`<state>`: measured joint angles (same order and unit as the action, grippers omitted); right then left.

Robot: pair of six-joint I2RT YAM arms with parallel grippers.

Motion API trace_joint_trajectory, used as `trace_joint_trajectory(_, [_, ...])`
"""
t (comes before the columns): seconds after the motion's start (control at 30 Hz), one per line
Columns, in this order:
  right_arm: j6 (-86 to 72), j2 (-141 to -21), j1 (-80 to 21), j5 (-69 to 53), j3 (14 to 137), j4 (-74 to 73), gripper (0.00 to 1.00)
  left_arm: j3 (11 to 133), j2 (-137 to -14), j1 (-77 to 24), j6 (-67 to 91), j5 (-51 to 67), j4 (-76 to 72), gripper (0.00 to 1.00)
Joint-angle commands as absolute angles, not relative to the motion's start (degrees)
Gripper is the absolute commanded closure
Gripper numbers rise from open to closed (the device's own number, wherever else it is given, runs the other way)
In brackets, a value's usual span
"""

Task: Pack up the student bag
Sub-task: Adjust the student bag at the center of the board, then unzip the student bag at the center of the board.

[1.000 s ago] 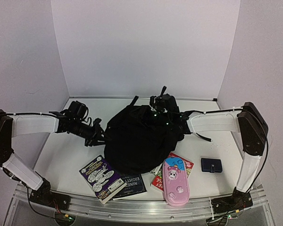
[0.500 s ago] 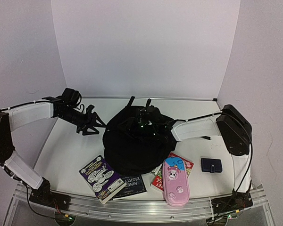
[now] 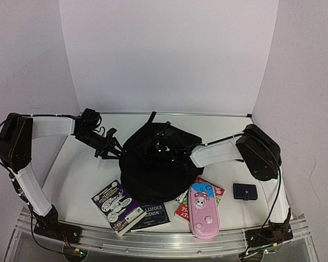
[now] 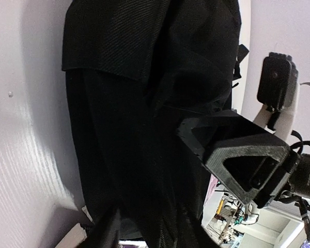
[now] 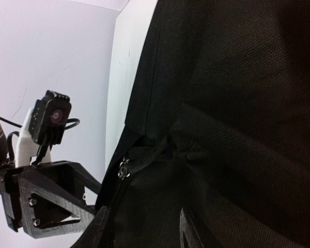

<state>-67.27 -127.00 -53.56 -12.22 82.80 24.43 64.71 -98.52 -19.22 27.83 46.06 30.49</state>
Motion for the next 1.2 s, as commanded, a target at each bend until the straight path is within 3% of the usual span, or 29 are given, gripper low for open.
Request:
trace_joint_trajectory(0.0, [-68.72,-129.76,-53.68,-10.13,85.73,26.97,0.63,64.65,-99.73,-19.4,25.81,49.4,27.76,0.76])
trace_joint_trajectory(0.27, [-68.99,-132.58,-53.68,-9.41,87.73,28.75,0.69,64.64,-102.36,-19.42,24.76,49.91,28.16,0.99])
trace_joint_trajectory(0.8, [-67.53,-137.43,-53.7,-10.79,93.57,32.78,0.89,65.59,-103.71,-19.43,23.53,48.92,30.12,1.0])
trace_joint_trajectory(0.93, [-68.03,-137.96,-53.68,-10.7,93.76,32.52,0.89,65.65,-103.5,-19.43,23.38,48.39,30.3,1.0])
trace_joint_trajectory(1.17, [-69.89,-136.01,-53.69,-6.52,89.0,31.68,0.75,65.82,-103.54,-19.42,23.38,48.06,30.51,1.0])
